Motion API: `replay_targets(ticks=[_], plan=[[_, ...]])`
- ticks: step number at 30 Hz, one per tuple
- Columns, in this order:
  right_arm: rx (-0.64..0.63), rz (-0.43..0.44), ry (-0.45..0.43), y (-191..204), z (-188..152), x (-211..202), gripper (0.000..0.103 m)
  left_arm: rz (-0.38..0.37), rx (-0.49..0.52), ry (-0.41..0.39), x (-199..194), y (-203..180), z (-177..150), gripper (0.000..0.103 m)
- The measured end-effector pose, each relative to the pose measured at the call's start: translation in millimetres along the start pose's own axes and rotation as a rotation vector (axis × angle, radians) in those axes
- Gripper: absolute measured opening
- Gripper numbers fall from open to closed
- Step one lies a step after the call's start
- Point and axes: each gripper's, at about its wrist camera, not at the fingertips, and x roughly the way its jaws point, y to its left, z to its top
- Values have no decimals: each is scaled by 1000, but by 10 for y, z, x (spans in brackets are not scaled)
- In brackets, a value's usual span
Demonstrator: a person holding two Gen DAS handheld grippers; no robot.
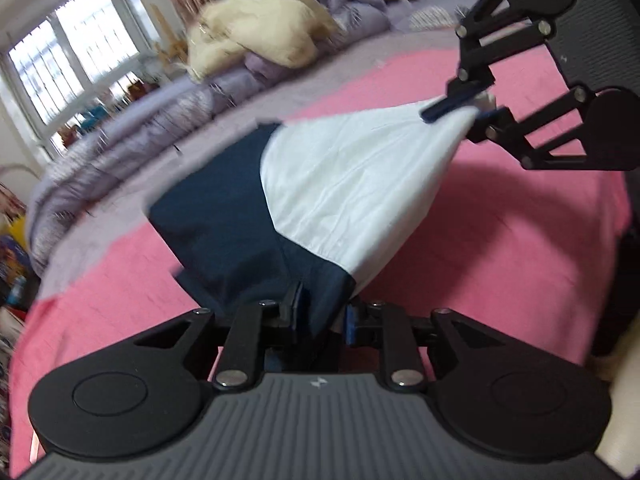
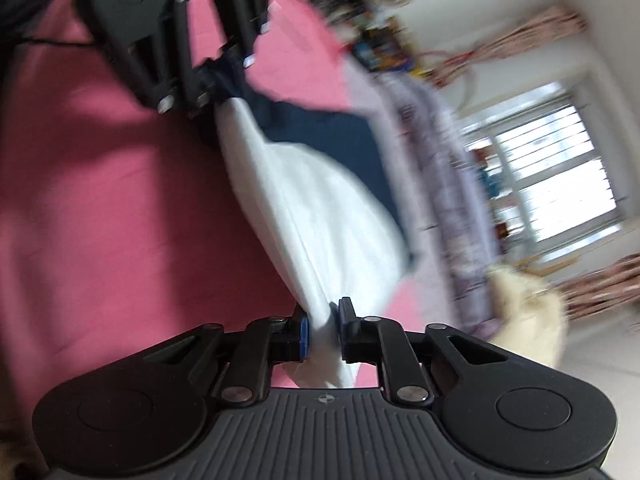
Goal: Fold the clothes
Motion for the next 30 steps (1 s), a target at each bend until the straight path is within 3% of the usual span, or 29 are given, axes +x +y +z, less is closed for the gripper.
replay_targets(ticks=[5,7,9,12,15,18,21,25,28,30], plan=[[175,159,22,-85,-112,-244,24,-27,-36,39,-221,29,-155,44],[359,280,9,-373,-198,-366,27,-38,-71,60,-317,103,-223,57],[545,394,-7,-663,-277,-477,29,-26,-146,96,-380,251,-312,61],[764,391,-36,-1039,-270,-394,31,4,-311,123,-491,540,-416,60],[816,360,-73,-1178,-33,-14,31,24,-517,78,-600,837,-400,60],[849,393,-89,-1125,399,477,31,21,-597,6,-693,914,-303,60],[903,448,-63,-1135,864,1061,32,22,-544,-50,-676,793,-88,61],[869,538,23,-1129,1338,1894,33,6,-372,-64,-378,487,177,66],[846,569,50,-1086,1434,2113,38,-33,-370,-14,-162,405,150,66],[850,591,29,-1105,1449,2070,47,-65,-406,-11,-172,446,55,66]])
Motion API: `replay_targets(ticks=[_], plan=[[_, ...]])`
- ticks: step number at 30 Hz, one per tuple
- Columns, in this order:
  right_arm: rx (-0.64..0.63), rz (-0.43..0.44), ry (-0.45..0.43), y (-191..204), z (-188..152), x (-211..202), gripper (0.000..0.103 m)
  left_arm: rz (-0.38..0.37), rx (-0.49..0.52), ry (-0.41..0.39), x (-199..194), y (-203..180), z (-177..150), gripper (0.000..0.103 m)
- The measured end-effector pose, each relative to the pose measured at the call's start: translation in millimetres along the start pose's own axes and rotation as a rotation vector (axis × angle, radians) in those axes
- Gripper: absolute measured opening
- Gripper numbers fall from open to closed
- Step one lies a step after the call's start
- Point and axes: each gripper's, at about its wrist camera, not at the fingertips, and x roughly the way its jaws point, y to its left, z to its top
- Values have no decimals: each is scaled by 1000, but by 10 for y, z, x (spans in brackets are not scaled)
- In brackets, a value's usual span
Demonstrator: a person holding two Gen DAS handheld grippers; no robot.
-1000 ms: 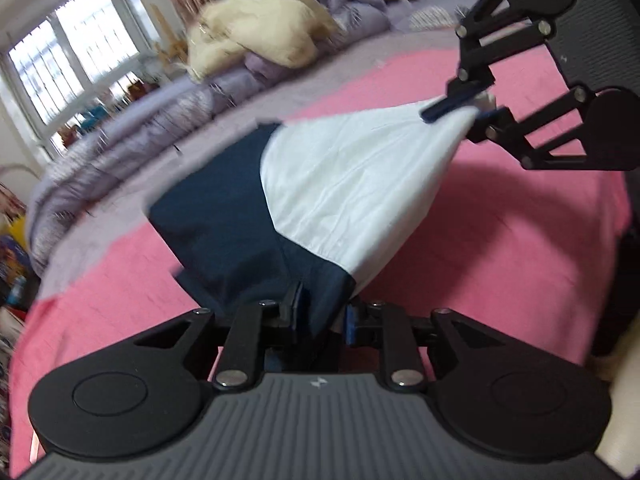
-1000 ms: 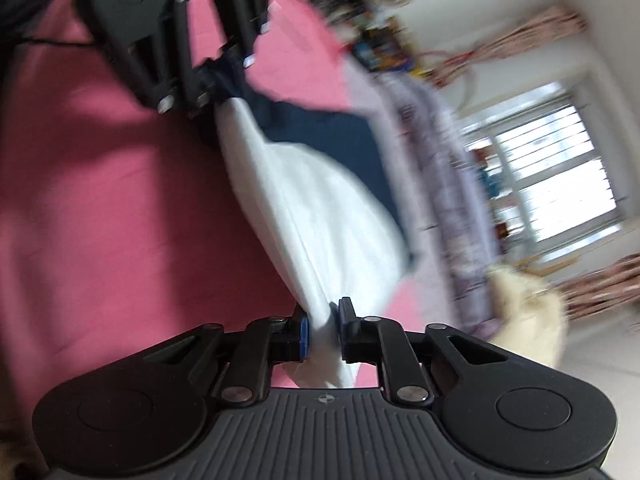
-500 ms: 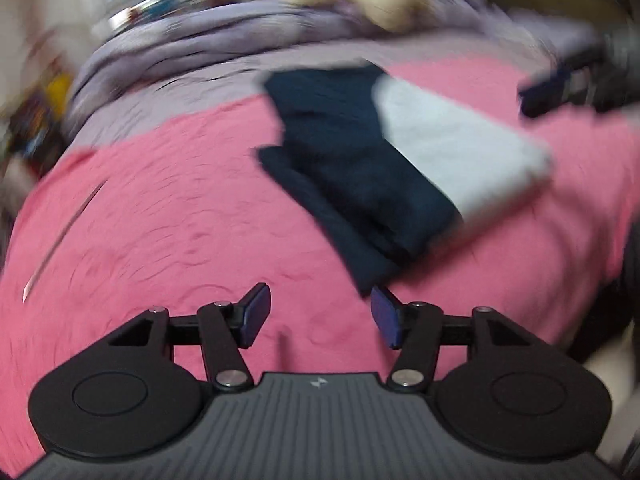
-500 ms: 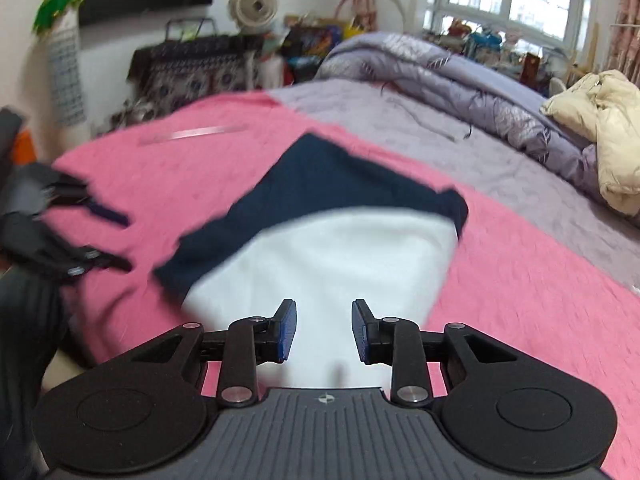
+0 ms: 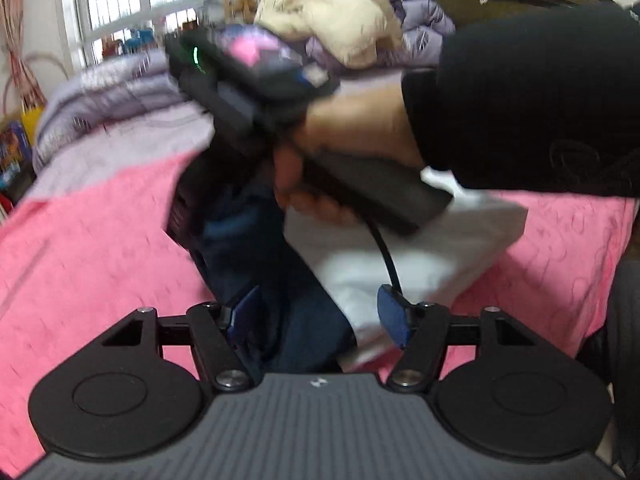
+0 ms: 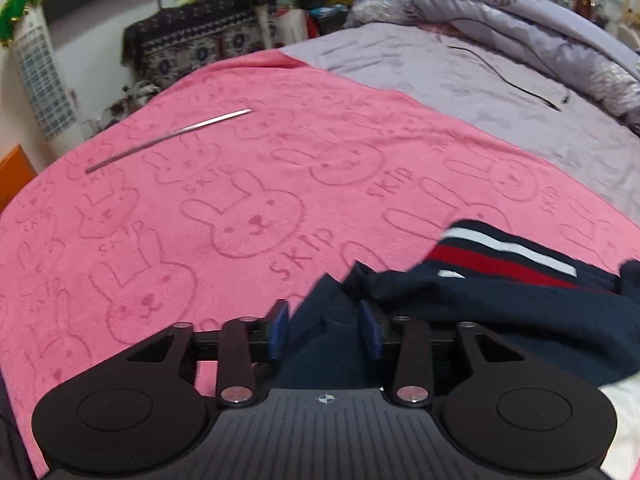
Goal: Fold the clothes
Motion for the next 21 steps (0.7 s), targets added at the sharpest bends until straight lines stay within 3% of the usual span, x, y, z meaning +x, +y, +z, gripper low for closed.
replay_targets(ticks=[4,6,9,13,17,21], plan=[[3,24,-56,-66,-67,-464,63,-74,-124,6,-137,242,-59,77],[-10,-6,-99,-120,-252,-851,74,-84,-198,21,-190,335,-40,89],[4,-85,-124,-193,-661,-1395,79,-76,-274,24,-258,403,37,90],[116,-189,-45,-224,-1284,-1852,81,41,-280,53,-236,251,181,92],[295,-253,35,-121,-1762,-2024,82,72,-290,155,-124,58,301,93],[341,-331,69,48,-1857,-2049,83,70,-286,190,-169,-74,332,94]])
